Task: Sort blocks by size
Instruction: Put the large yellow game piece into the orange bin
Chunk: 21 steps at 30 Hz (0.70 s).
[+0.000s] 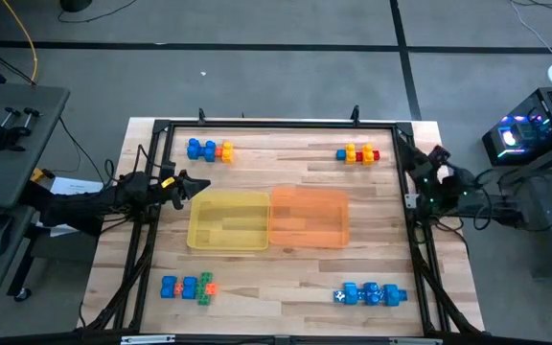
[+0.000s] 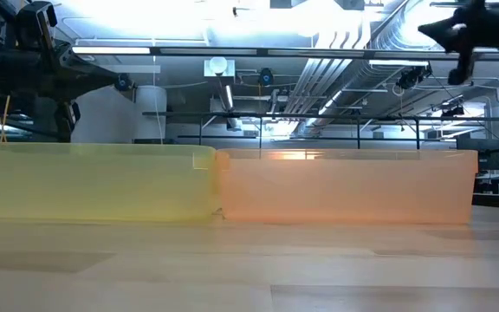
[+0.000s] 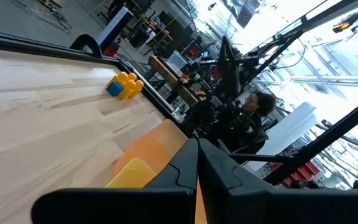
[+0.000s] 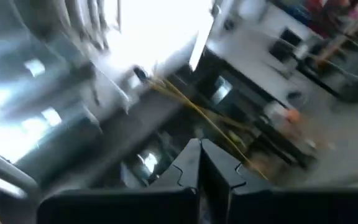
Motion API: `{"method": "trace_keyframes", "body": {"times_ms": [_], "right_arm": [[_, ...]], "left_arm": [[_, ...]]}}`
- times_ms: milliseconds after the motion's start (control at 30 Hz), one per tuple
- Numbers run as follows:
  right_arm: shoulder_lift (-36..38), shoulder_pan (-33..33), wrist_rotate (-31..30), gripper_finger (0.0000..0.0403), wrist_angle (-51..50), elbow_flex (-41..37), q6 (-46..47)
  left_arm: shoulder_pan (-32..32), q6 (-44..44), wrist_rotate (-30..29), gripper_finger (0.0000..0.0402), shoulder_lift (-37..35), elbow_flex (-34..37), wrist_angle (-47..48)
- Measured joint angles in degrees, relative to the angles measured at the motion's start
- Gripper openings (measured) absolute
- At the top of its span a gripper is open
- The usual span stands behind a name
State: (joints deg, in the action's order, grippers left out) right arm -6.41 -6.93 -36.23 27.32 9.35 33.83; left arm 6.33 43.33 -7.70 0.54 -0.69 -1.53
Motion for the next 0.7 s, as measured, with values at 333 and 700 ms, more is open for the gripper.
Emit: {"method": "trace_keyframes", "body": {"times_ms": [333,700], "right_arm": [[-28.7,-17.3,6.0,0.0002,-70.5,31.9,16.8],[-55.2,-32.8,18.4,0.0024,-74.7,39.8,10.7]], "left_arm": [[0.0,0.0,0.0,0.0,0.0,0.0,0.0],[0.0,0.0,0.0,0.0,0.0,0.0,0.0]]}}
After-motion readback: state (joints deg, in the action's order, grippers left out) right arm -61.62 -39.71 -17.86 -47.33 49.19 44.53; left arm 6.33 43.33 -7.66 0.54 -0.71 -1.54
